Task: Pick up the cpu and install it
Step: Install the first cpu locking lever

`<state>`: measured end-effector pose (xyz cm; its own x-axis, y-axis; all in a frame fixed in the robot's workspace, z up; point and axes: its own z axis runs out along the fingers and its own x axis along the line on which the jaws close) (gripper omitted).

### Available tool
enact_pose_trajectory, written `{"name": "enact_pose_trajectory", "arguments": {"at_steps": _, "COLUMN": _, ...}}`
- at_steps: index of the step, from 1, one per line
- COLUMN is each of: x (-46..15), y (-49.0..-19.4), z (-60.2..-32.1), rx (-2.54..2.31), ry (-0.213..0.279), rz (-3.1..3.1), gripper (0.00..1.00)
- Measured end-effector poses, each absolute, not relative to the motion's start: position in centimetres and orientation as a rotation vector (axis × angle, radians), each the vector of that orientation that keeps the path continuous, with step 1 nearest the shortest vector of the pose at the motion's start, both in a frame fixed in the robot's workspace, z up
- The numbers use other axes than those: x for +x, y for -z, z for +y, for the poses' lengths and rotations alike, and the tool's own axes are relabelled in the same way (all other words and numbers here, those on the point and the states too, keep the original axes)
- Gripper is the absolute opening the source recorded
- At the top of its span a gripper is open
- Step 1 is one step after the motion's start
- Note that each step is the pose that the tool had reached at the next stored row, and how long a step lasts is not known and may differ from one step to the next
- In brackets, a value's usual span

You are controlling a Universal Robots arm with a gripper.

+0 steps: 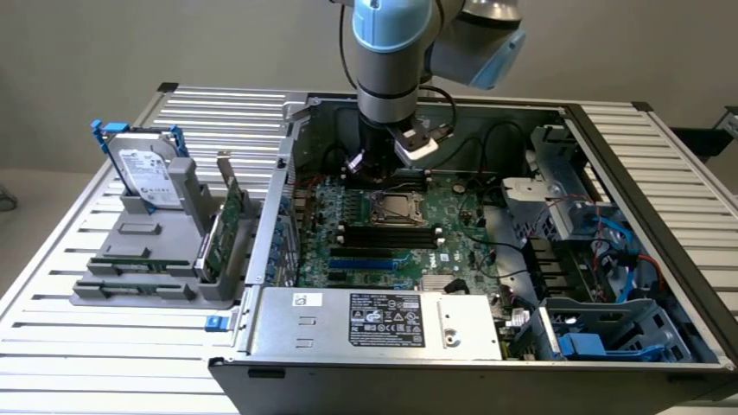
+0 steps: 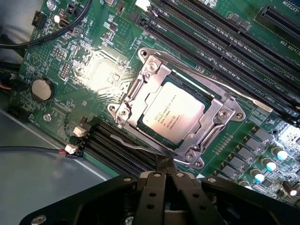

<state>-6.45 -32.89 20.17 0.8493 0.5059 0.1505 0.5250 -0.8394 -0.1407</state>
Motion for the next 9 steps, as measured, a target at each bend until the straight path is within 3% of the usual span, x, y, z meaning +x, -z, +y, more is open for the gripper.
{"name": "enact_pose_trajectory", "arguments": {"at_steps": 9, "x": -6.39, "y": -20.12, "z": -32.80, "rx": -2.849, "ry": 0.160, "rz": -0.801, "gripper": 0.11}}
